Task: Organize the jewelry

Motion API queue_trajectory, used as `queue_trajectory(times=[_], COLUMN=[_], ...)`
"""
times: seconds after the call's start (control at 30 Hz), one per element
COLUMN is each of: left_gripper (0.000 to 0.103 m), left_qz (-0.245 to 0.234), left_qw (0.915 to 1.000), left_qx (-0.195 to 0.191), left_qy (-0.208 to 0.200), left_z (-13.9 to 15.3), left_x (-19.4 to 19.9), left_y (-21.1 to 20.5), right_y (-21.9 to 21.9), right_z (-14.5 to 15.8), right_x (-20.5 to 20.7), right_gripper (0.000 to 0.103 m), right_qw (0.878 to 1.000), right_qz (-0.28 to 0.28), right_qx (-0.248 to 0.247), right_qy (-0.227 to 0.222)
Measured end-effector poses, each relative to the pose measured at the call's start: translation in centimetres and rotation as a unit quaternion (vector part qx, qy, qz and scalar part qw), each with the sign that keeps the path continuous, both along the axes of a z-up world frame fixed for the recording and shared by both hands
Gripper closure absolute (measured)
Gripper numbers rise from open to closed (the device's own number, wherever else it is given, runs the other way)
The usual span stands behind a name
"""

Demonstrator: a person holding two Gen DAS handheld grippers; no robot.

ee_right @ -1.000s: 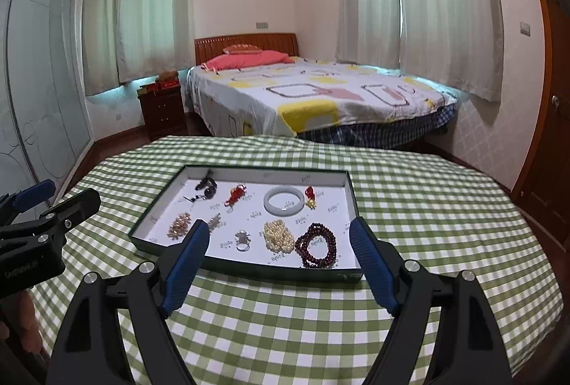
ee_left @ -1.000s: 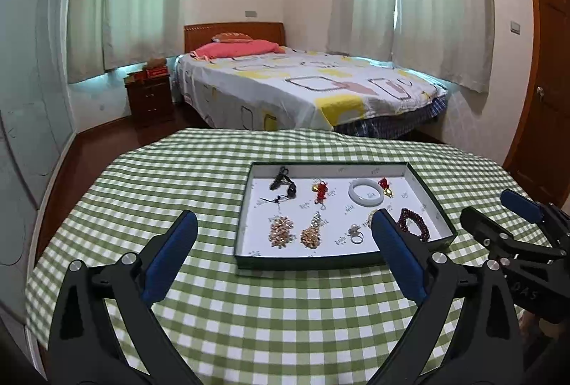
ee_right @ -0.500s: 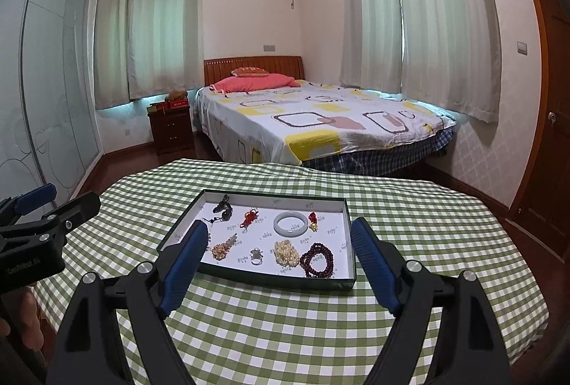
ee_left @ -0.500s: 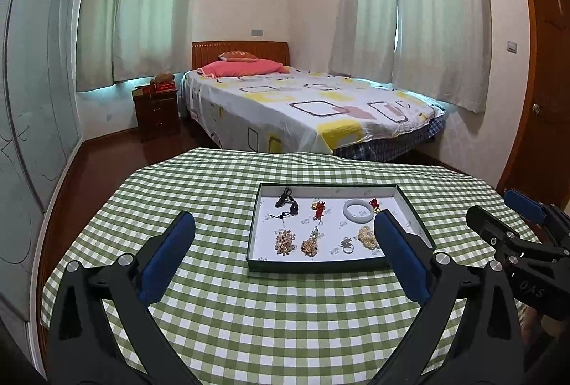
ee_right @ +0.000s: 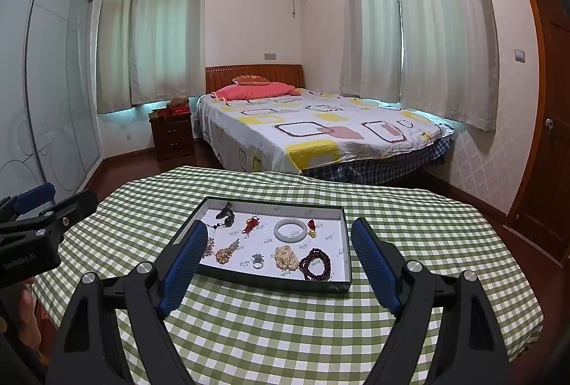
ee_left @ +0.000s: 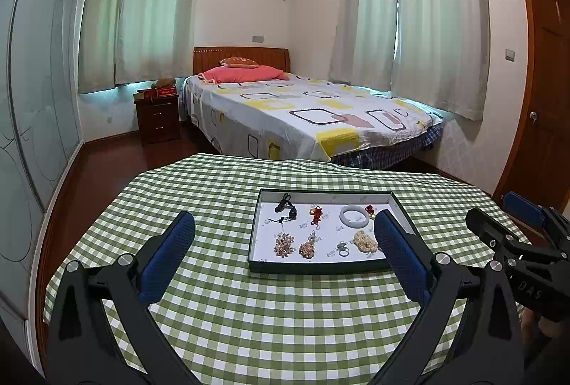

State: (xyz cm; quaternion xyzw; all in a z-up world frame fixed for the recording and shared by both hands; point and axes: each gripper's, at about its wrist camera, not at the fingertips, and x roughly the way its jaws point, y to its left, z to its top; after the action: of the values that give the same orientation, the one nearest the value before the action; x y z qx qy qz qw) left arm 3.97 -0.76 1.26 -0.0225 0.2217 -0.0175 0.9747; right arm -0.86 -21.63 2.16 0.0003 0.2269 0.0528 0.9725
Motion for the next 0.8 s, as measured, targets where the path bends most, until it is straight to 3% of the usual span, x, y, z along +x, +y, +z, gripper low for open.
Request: queue_trajectory(times=[0.8], left_gripper=[0.005], left_qz=[0.006], left_qw=[1.0], left_qx=[-0.006], left_qy=[0.0], left_z=[0.02], left_x=[-0.61], left_y=[0.46], right_y=[0.15], right_z=[0.26], right_x=[-0.48], right_gripper=[0.022], right_qw=[1.0], right_qz=[0.001], right_qx=[-0.003], right_qy=[-0.007])
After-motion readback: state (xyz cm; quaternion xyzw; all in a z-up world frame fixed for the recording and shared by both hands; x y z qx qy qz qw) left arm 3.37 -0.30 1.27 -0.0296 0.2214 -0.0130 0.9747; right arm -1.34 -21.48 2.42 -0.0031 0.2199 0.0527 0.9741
